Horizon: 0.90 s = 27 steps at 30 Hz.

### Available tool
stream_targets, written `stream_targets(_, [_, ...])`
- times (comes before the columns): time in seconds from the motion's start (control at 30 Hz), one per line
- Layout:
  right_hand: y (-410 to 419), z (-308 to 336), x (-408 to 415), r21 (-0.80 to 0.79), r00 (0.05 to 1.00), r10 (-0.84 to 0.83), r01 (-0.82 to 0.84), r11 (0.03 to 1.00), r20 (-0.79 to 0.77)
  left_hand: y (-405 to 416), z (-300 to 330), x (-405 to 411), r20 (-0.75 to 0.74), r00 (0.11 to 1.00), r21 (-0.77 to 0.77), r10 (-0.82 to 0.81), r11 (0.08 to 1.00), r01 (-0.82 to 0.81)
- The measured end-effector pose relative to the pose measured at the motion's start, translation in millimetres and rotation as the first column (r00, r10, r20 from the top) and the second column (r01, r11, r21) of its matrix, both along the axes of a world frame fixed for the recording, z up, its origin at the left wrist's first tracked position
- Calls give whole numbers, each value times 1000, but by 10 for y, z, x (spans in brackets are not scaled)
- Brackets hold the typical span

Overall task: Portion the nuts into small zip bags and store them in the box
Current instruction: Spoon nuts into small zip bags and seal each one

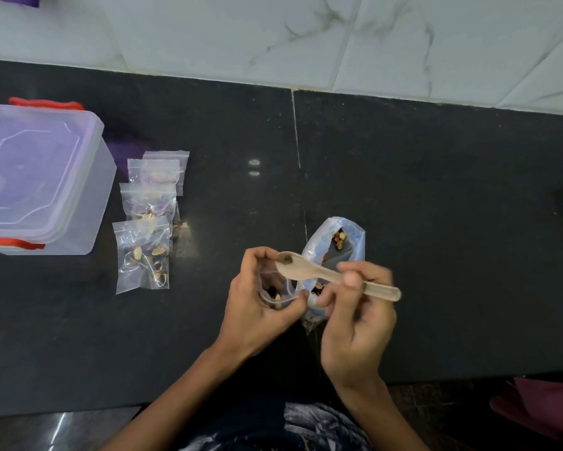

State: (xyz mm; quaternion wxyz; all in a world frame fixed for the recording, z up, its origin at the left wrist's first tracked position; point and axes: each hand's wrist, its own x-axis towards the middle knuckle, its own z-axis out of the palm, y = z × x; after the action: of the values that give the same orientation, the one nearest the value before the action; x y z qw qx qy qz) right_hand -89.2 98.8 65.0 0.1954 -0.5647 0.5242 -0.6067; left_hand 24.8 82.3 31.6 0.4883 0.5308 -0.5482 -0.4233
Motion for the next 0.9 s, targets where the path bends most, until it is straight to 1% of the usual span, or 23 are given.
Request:
stream_targets(0.07, [-43, 21, -61, 31, 990, -57, 53, 998, 130, -8, -5, 15, 29, 999, -12, 14, 1000, -14])
stream_targets(0.1, [-70, 35, -106, 42, 986, -88, 83, 996, 142, -12, -6, 22, 41, 999, -15, 16, 1000, -15])
stream_targets(0.27, [-169, 27, -389, 57, 969, -243, 240, 969, 50, -15, 17, 53, 44, 998, -30, 32, 999, -31])
stream_targets(0.33, [-202, -37, -494, 119, 957, -288, 291, 949, -41, -18, 29, 72, 44, 998, -31, 41, 999, -40])
stream_targets(0.37, [-221, -70, -541, 176, 949, -291, 308, 935, -118, -18, 39, 81, 45, 998, -31, 44, 999, -43])
stream_targets(0.43, [-278, -135, -620, 324, 929, -248, 333, 886, -276, -18, 50, 98, 51, 997, -32, 54, 998, -53])
stream_targets(0.47, [-314, -153, -648, 392, 929, -207, 322, 862, -307, -17, 55, 102, 51, 997, -32, 60, 998, -58])
stream_targets(0.57, [-438, -224, -735, 541, 974, 4, 121, 832, -225, -7, 89, 113, 13, 997, -2, 81, 997, -81])
stream_targets(0.63, [-535, -257, -773, 604, 966, 148, 10, 797, -211, 0, 125, 116, -24, 996, 51, 90, 995, -88])
stream_targets(0.67, [-581, -263, -779, 624, 956, 186, -4, 781, -226, 1, 127, 122, -38, 995, 76, 92, 993, -89])
stream_targets(0.7, [-620, -257, -777, 634, 938, 210, 12, 773, -274, 4, 125, 129, -42, 995, 94, 92, 992, -88])
stream_targets(0.73, [-647, -227, -767, 629, 904, 218, 69, 774, -367, 6, 124, 138, -37, 995, 112, 92, 990, -88])
stream_targets(0.77, [-666, -194, -756, 591, 857, 188, 157, 791, -480, 11, 124, 150, -37, 995, 128, 89, 988, -84])
stream_targets(0.8, [-659, -141, -734, 527, 810, 118, 256, 810, -575, 20, 129, 160, -47, 995, 143, 84, 987, -76])
stream_targets(0.83, [-616, -53, -694, 452, 784, 30, 326, 831, -621, 33, 130, 169, -63, 995, 159, 78, 985, -67])
stream_targets(0.87, [-557, 27, -640, 392, 796, -40, 340, 855, -604, 48, 141, 177, -82, 994, 179, 72, 982, -57])
stream_targets(0.9, [-498, 88, -573, 371, 835, -45, 290, 882, -548, 65, 160, 184, -99, 993, 198, 70, 979, -49])
